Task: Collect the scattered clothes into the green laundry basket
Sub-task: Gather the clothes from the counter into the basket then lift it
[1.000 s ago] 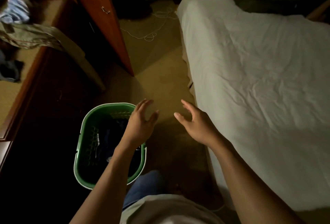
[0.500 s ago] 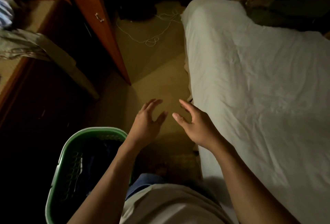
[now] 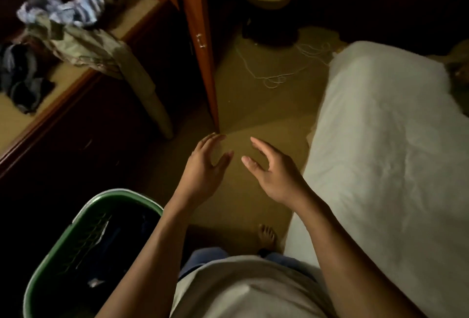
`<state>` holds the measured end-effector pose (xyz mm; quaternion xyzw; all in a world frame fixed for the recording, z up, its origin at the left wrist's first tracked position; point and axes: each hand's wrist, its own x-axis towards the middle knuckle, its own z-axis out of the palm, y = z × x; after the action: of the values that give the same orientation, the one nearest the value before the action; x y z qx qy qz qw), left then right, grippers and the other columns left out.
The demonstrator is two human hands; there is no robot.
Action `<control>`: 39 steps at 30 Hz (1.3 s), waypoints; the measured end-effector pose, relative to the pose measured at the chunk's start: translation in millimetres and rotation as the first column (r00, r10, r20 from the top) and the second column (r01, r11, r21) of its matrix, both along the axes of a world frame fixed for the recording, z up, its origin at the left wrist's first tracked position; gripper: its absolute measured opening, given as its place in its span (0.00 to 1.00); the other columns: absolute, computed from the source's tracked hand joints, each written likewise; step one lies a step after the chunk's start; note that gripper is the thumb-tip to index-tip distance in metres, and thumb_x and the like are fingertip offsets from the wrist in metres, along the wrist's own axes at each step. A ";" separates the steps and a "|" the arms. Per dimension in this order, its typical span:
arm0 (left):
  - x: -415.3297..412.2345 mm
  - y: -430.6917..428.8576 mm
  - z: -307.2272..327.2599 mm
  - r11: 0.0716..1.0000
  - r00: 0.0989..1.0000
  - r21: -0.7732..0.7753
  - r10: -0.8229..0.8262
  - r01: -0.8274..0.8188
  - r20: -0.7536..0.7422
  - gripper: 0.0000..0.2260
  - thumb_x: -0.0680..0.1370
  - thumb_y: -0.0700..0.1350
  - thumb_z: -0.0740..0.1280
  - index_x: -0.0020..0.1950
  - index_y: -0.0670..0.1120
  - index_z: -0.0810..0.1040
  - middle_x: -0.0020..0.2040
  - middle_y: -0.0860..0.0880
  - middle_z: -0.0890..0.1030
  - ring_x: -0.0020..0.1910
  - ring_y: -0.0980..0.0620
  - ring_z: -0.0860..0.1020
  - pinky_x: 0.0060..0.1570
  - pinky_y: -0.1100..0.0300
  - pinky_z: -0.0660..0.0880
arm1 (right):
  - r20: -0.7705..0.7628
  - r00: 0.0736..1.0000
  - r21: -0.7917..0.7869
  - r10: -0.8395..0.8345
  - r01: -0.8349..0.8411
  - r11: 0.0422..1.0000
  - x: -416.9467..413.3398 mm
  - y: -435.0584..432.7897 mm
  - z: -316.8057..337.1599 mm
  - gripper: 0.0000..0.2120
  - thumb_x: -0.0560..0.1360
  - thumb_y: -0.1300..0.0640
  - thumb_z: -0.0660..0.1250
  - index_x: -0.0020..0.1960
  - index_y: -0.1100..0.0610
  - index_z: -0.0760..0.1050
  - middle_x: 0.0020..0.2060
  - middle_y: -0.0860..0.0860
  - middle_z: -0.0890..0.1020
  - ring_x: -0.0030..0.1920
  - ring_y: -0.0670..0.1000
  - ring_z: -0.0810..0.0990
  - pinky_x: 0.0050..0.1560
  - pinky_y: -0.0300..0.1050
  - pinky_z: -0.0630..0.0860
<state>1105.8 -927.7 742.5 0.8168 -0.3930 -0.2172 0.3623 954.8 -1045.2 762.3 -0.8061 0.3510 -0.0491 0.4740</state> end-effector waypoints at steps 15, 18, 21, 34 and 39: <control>129.1 37.3 6.8 0.793 0.792 -0.006 0.608 -0.609 -0.063 0.25 0.80 0.60 0.64 0.77 0.59 0.66 0.79 0.54 0.63 0.77 0.55 0.62 0.70 0.58 0.64 | 0.015 0.852 -0.018 0.524 -0.524 0.852 229.9 -38.7 -0.4 0.31 0.78 0.34 0.61 0.78 0.39 0.58 0.77 0.45 0.65 0.75 0.50 0.66 0.64 0.48 0.73; 174.4 44.5 9.7 0.751 0.750 -0.011 0.658 -0.660 -0.066 0.25 0.80 0.60 0.64 0.77 0.60 0.65 0.79 0.55 0.63 0.77 0.55 0.61 0.69 0.59 0.62 | 0.010 0.822 -0.065 0.569 -0.568 0.821 282.1 -31.3 5.9 0.30 0.79 0.37 0.61 0.79 0.40 0.59 0.78 0.45 0.63 0.75 0.49 0.64 0.60 0.42 0.68; 214.7 49.8 13.3 0.736 0.735 -0.019 0.674 -0.677 -0.073 0.26 0.80 0.61 0.64 0.77 0.60 0.65 0.79 0.55 0.63 0.78 0.55 0.61 0.71 0.57 0.63 | 0.024 0.801 -0.076 0.599 -0.596 0.800 327.5 -29.4 12.5 0.30 0.79 0.39 0.62 0.79 0.42 0.60 0.78 0.45 0.63 0.76 0.48 0.62 0.62 0.40 0.64; 397.7 59.9 -9.5 0.528 0.523 0.007 0.843 -0.850 -0.124 0.25 0.80 0.59 0.66 0.77 0.58 0.67 0.79 0.54 0.64 0.78 0.56 0.61 0.76 0.52 0.62 | 0.037 0.665 -0.057 0.746 -0.743 0.666 577.7 -36.0 -2.0 0.30 0.79 0.39 0.64 0.78 0.44 0.62 0.76 0.44 0.65 0.76 0.45 0.63 0.69 0.41 0.63; 473.7 65.1 -10.1 0.420 0.413 0.042 0.904 -0.907 -0.110 0.26 0.80 0.58 0.66 0.77 0.57 0.67 0.79 0.55 0.64 0.77 0.57 0.61 0.75 0.55 0.62 | 0.050 0.588 -0.025 0.808 -0.808 0.589 691.7 -31.2 -6.5 0.32 0.78 0.38 0.65 0.79 0.43 0.61 0.77 0.45 0.66 0.77 0.46 0.62 0.76 0.48 0.63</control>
<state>1579.5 -862.6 732.4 0.8813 0.1278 -0.0298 0.4539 1646.5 -1076.3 755.8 -0.8757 -0.0657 0.1487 0.4546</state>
